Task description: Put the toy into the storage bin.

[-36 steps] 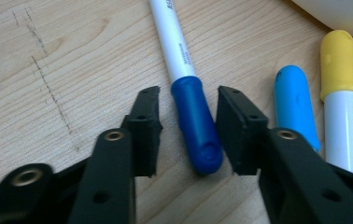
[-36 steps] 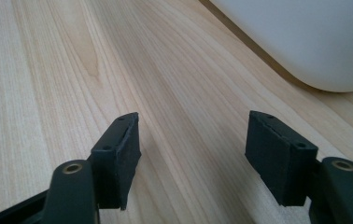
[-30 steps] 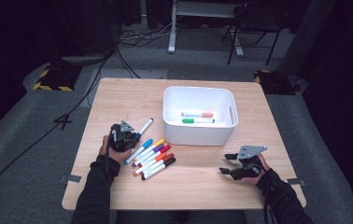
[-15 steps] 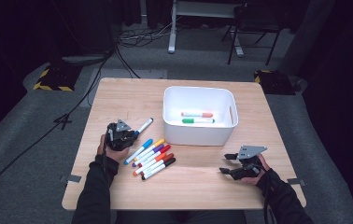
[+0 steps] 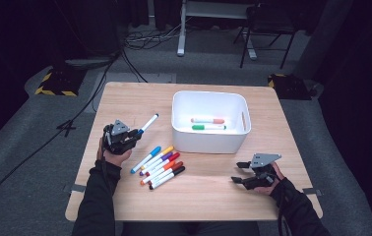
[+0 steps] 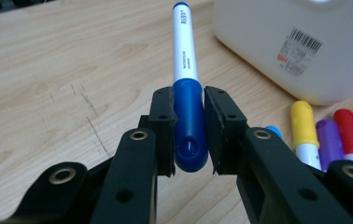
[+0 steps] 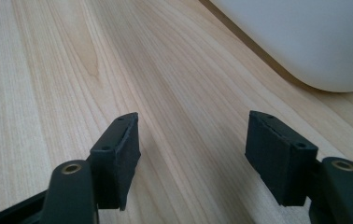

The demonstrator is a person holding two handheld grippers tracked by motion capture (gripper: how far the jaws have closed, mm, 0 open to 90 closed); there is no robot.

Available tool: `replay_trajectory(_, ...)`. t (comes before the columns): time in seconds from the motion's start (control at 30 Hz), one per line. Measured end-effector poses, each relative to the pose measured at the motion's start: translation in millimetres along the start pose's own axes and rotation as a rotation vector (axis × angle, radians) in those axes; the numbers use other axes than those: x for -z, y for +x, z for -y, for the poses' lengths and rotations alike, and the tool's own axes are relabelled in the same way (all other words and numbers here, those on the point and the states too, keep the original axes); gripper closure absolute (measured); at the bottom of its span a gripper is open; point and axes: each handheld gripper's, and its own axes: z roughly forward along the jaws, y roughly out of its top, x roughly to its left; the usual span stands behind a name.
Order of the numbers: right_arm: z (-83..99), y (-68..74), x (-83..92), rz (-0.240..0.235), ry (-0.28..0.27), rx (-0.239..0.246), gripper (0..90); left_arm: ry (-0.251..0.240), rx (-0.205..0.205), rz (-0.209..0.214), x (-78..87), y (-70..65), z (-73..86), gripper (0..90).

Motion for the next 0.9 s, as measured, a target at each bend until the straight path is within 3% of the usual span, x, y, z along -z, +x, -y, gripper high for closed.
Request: replay_trajectory(0.9,0.0,0.1,0.0,0.000,0.000,0.000,35.2,-0.149,-0.059,-0.031,42.2,0.4,-65.7,74.1)
